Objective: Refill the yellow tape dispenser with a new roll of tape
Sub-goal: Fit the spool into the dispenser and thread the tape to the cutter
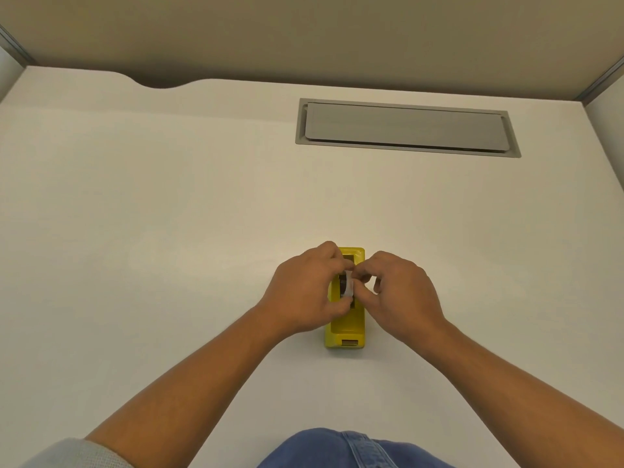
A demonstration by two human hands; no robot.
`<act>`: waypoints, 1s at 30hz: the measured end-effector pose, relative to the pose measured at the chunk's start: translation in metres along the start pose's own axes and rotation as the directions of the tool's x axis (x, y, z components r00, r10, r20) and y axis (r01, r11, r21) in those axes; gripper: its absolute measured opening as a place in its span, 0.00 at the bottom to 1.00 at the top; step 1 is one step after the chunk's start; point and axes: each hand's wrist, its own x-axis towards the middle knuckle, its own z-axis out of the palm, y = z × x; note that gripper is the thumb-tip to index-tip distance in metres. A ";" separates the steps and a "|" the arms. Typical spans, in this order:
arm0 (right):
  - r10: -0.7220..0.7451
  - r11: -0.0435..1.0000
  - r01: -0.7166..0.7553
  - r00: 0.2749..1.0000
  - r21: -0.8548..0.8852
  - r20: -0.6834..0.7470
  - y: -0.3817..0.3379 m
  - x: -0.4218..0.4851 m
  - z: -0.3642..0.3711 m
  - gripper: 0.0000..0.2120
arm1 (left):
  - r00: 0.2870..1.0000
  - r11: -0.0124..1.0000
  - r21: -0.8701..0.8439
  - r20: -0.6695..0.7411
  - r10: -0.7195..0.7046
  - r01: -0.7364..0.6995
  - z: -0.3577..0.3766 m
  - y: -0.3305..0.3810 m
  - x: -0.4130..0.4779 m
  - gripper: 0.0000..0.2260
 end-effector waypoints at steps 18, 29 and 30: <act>-0.101 0.992 0.105 0.993 -0.071 0.059 -0.004 -0.016 -0.007 0.04 | 0.998 0.994 0.110 -0.067 -0.005 0.012 0.006 0.005 -0.008 0.19; -0.104 0.988 0.106 0.994 -0.109 0.028 -0.003 -0.031 -0.008 0.03 | 0.997 0.993 0.120 -0.074 -0.003 0.012 0.014 0.015 -0.016 0.19; -0.104 0.988 0.106 0.994 -0.112 0.025 -0.003 -0.032 -0.008 0.03 | 0.997 0.993 0.121 -0.077 -0.008 0.017 0.015 0.016 -0.016 0.19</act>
